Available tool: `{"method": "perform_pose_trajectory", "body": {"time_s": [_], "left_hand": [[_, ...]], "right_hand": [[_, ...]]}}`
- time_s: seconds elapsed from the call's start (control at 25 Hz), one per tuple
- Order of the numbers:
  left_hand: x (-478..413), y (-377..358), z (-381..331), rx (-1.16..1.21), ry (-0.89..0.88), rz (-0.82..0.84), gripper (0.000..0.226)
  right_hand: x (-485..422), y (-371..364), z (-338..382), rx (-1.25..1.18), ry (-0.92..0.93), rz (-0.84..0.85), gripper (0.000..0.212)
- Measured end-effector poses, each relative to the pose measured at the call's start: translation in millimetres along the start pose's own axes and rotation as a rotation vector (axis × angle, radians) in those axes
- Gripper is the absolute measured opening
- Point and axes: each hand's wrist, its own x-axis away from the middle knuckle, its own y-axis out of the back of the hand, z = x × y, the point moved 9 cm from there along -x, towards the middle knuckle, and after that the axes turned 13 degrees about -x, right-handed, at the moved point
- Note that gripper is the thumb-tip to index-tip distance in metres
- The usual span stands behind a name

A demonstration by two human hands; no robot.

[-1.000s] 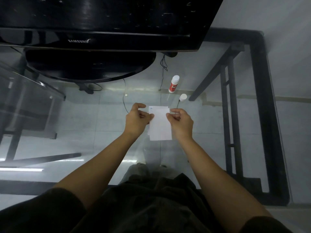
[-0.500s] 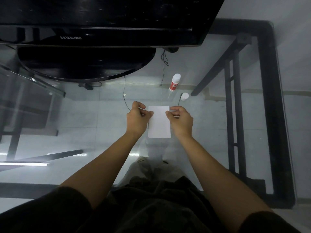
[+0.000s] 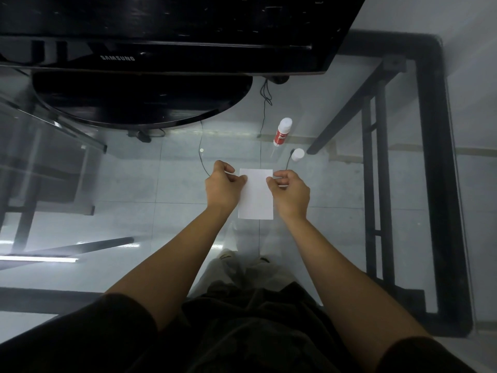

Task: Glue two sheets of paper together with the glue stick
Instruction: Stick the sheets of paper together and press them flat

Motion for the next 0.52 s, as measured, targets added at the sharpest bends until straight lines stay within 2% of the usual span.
{"method": "perform_pose_trajectory", "body": {"time_s": [0.36,0.52], "left_hand": [[3.5,1.3,-7.9,-0.085,-0.018,-0.066,0.029],[1.9,1.0,-10.3,-0.118,0.005,-0.039,0.031]], "right_hand": [[3.9,-1.0,10.5,0.073,0.085,-0.045,0.02],[-1.7,1.1,12.8,0.144,0.09,-0.036,0.026]]}}
